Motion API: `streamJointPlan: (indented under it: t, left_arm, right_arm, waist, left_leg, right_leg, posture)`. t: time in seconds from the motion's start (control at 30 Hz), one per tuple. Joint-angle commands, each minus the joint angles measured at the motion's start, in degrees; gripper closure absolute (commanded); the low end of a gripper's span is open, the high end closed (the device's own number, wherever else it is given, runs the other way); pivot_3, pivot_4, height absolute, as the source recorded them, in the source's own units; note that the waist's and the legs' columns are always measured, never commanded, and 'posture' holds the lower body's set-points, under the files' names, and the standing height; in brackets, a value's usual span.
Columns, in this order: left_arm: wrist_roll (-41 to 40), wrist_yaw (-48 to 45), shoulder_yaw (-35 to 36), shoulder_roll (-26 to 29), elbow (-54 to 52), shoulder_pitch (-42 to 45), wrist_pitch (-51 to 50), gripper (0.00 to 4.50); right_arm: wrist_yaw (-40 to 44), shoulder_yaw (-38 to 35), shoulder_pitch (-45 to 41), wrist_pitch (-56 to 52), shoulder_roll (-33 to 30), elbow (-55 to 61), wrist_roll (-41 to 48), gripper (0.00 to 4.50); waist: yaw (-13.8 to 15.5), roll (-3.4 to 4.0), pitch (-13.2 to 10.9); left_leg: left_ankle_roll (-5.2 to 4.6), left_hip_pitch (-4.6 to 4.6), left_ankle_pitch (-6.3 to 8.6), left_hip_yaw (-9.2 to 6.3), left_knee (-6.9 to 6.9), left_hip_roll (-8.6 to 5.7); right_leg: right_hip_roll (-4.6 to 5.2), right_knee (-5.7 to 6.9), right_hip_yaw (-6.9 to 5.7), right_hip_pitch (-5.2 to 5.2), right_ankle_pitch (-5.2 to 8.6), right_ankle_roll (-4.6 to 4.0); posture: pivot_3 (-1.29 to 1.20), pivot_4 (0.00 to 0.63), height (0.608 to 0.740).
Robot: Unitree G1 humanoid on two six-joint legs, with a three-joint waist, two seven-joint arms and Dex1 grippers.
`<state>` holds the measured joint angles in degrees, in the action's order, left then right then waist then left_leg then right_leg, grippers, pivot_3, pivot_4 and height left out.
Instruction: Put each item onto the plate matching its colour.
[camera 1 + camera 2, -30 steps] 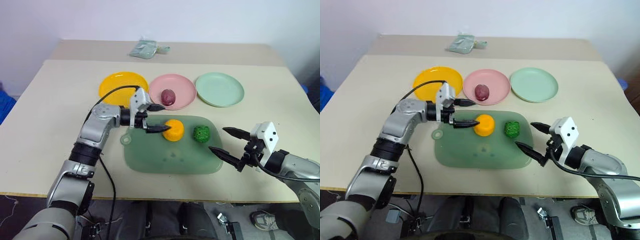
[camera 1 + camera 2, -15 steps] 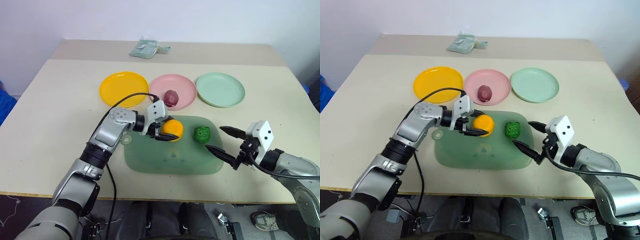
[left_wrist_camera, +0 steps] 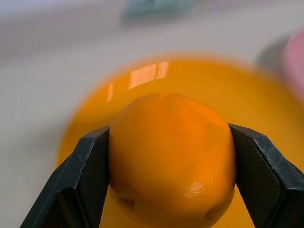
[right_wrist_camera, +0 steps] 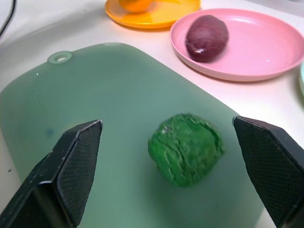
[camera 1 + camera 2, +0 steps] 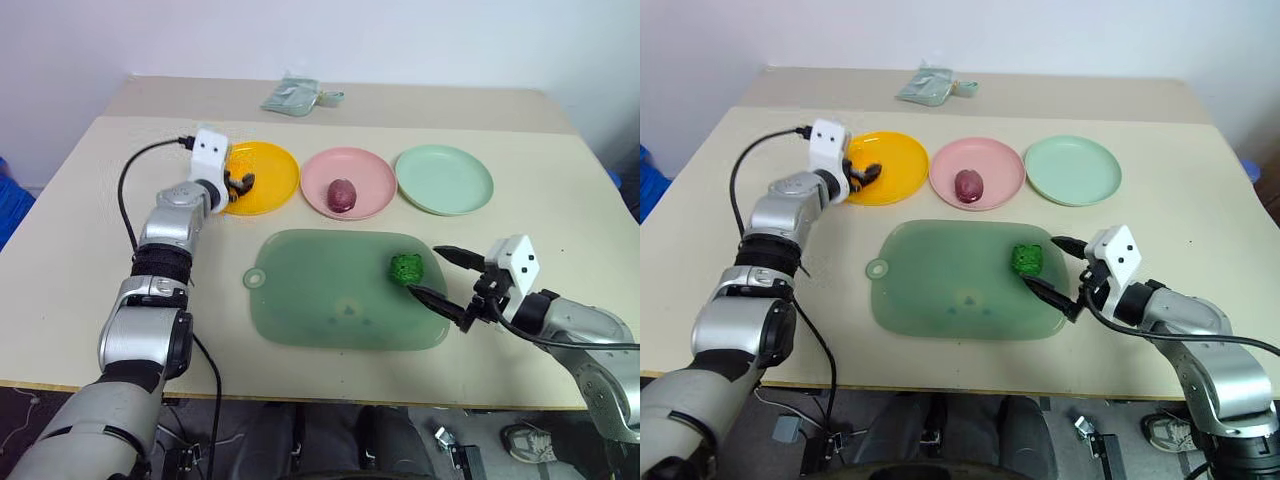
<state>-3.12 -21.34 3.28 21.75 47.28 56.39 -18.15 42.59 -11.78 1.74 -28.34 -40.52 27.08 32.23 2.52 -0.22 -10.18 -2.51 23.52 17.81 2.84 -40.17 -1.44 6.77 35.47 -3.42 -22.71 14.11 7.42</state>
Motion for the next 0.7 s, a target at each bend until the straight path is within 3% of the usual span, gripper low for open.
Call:
streamJointPlan:
  t: [0.03, 0.13, 0.33, 0.5, 0.6, 0.7]
  left_arm:
    - [-0.6, -0.8, 0.7, -0.6, 0.5, 1.7, 2.3, 0.06]
    - [-0.4, -0.4, 1.1, -0.2, 0.3, 1.3, 2.8, 0.06]
    - [-5.0, -2.5, 6.1, 2.2, -15.0, -5.8, 9.1, 0.06]
    - [-14.8, -16.5, 4.7, 4.9, -38.4, -20.4, 2.9, 0.06]
    - [-21.6, -29.1, -1.8, 9.6, -56.3, -32.3, -2.9, 0.06]
    - [-21.6, -34.2, -7.9, 13.6, -64.6, -39.0, -4.9, 0.06]
  right_arm:
    - [0.2, -1.1, -0.9, 0.3, 0.0, 0.0, 0.5, 0.0]
    - [0.4, -1.8, -0.9, -1.7, -0.5, 0.3, 2.2, 0.0]
    - [-0.8, 2.4, -4.2, -1.2, 0.0, 0.5, -1.3, 0.0]
    - [-2.8, 9.1, -8.4, 2.3, 1.3, -7.0, -10.0, 0.0]
    - [-3.4, 11.2, -10.9, 2.8, 3.5, -11.6, -11.6, 0.0]
    - [-2.8, 12.8, -12.5, 3.4, 5.1, -14.3, -12.9, 0.0]
  waist:
    - [-0.2, 0.0, 0.0]
    - [-0.4, 0.0, 0.0]
    - [-1.0, 0.01, 0.0]
    - [-1.9, 0.04, 0.0]
    - [-2.1, 0.06, 0.0]
    - [-1.8, 0.12, 0.0]
  left_leg:
    - [0.0, 0.0, 0.0, 0.01, 0.0, -0.01]
    - [0.02, -0.01, -0.01, 0.03, 0.01, 0.02]
    - [0.06, -0.02, -0.02, 0.08, 0.04, 0.06]
    - [0.12, -0.06, -0.04, 0.05, 0.09, 0.07]
    - [0.12, -0.06, -0.04, 0.06, 0.06, 0.06]
    - [0.17, -0.08, -0.05, 0.01, 0.09, 0.07]
  right_leg:
    - [0.01, -0.01, 0.0, 0.0, -0.01, 0.01]
    - [0.0, 0.0, 0.0, -0.04, -0.01, 0.01]
    - [0.0, -0.02, 0.04, -0.09, -0.01, 0.01]
    - [0.01, -0.05, 0.03, -0.07, 0.0, 0.0]
    - [0.05, -0.14, 0.04, -0.06, -0.01, 0.0]
    - [0.04, -0.16, 0.05, -0.04, 0.0, -0.02]
  posture:
    - [0.0, 0.15, 0.74]
    - [0.0, 0.15, 0.74]
    - [0.0, 0.15, 0.74]
    - [0.0, 0.15, 0.74]
    - [0.0, 0.15, 0.74]
    - [0.0, 0.15, 0.74]
